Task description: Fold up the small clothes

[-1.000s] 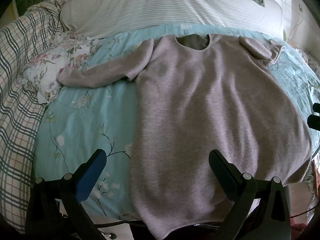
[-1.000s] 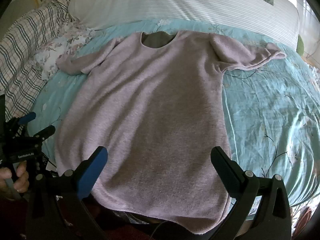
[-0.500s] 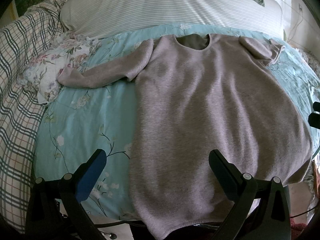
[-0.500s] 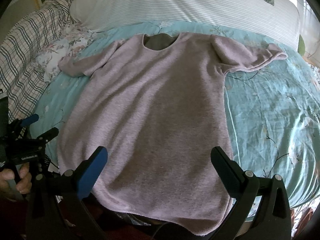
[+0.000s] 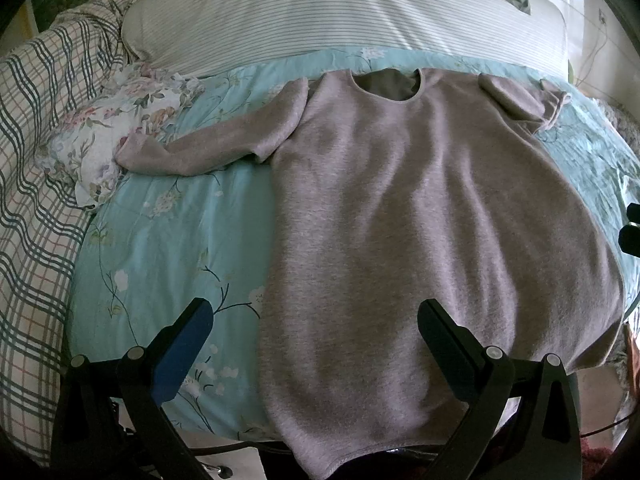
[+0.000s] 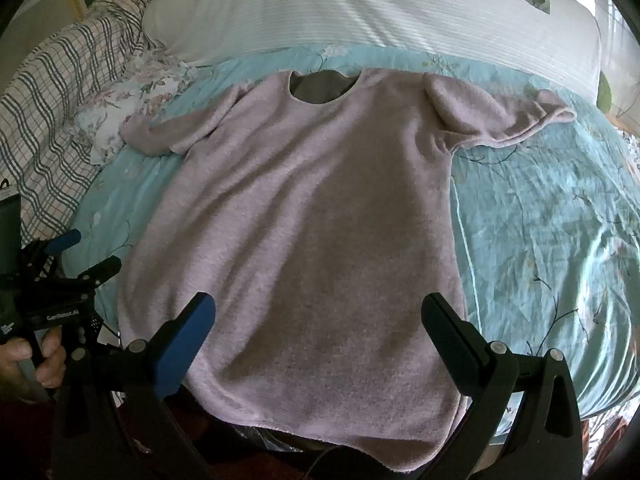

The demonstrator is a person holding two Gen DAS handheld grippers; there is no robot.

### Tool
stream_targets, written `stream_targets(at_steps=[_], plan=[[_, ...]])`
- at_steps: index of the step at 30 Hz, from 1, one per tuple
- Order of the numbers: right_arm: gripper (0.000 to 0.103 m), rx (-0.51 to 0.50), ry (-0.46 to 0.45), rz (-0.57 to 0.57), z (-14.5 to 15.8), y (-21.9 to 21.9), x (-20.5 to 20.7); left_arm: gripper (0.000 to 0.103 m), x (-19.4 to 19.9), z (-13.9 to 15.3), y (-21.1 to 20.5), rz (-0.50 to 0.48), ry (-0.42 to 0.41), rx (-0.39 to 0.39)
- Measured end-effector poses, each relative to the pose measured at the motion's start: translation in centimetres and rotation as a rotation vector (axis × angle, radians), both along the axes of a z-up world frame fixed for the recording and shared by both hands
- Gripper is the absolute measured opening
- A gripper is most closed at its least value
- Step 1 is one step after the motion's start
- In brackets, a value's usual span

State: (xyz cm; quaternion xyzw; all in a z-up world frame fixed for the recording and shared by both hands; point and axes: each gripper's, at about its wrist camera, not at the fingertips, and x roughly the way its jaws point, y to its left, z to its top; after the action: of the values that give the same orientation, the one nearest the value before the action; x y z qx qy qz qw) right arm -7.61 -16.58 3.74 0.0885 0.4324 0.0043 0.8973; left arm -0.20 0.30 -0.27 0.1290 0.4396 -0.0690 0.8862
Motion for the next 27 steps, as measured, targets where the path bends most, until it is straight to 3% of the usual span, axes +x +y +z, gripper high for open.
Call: stream_targets(at_steps=[4, 20, 27], plan=[[0.103, -0.047, 0.007, 0.004, 0.0, 0.0, 0.0, 0.102, 0.0, -0.1, 0.0, 0.001, 0.003, 0.001], [0.103, -0.019, 0.010, 0.005, -0.2, -0.6, 0.7, 0.102, 1.0, -0.2, 0.1, 0.000, 0.008, -0.005], [0.103, -0.007, -0.023, -0.074, 0.2, -5.9, 2.9, 0.102, 3.4, -0.6, 0.2, 0.022, 0.018, -0.005]])
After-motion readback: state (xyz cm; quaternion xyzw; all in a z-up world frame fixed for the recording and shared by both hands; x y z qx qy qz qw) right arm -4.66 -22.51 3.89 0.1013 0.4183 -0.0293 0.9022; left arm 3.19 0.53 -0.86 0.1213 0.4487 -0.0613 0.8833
